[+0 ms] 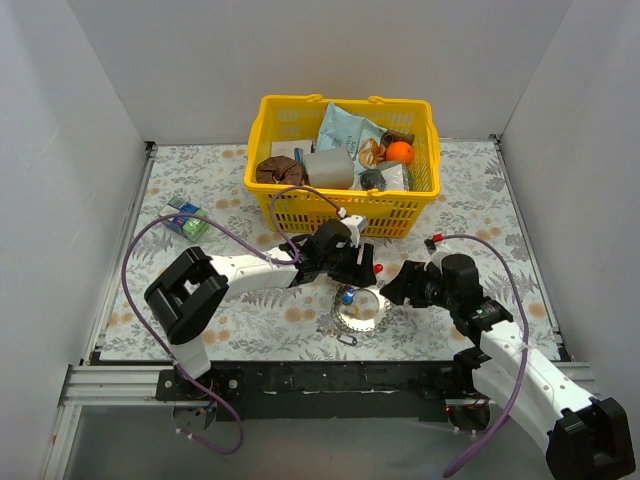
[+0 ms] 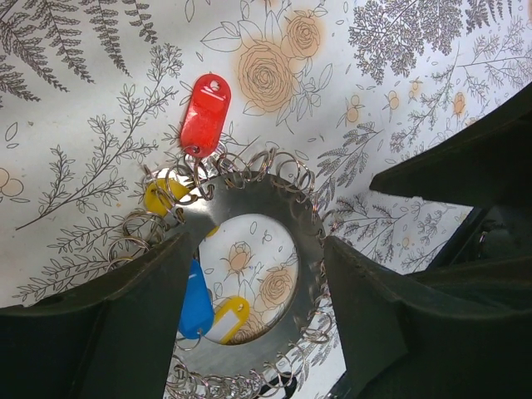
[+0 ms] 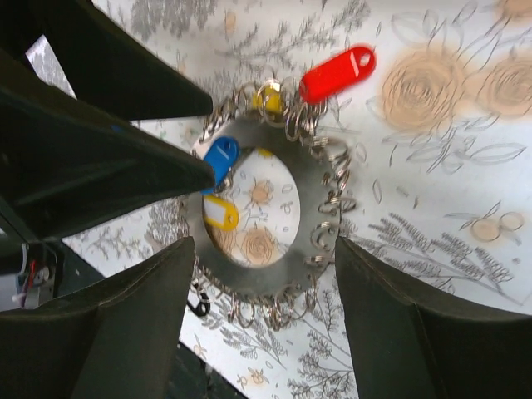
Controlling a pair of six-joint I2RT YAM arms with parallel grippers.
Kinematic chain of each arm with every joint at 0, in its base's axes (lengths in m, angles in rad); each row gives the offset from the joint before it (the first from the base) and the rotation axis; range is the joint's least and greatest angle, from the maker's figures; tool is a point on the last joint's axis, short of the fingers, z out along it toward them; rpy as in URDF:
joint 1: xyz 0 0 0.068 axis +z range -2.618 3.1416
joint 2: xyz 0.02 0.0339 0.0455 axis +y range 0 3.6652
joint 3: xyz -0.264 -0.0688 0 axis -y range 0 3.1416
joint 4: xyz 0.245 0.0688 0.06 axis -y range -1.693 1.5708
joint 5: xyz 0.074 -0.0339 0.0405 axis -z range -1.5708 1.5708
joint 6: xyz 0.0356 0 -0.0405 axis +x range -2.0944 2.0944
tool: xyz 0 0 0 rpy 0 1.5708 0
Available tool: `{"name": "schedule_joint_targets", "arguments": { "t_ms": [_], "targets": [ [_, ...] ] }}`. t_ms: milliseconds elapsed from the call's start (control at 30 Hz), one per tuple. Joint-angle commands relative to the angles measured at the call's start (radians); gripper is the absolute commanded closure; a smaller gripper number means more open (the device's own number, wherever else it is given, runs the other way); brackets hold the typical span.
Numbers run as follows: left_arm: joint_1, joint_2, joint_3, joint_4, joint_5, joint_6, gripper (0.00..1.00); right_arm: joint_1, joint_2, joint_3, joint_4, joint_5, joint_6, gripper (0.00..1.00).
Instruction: Put the keys on the keyring
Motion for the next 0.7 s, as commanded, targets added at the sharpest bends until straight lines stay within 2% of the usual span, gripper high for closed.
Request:
{"name": "schedule_joint_targets", "arguments": {
  "t_ms": [0,233,500,667],
  "targets": [
    [0.005,0.002,0.035,0.014,0.022,-0.005,0.38,-0.018,0.012,0.076,-0.028,0.102,-0.029,0.24],
    [0.005,0.039,0.081,0.008,0.028,-0.015,0.42,-0.106,0.018,0.067,-0.028,0.09,-0.032,0.25],
    [0.003,0.1,0.179,-0.061,0.013,-0.028,0.46,-0.288,0.088,0.045,0.01,-0.058,-0.069,0.25],
    [-0.017,0.118,0.256,-0.133,-0.053,-0.024,0.49,-0.336,0.157,0.024,0.039,-0.114,-0.095,0.25]
  ]
}}
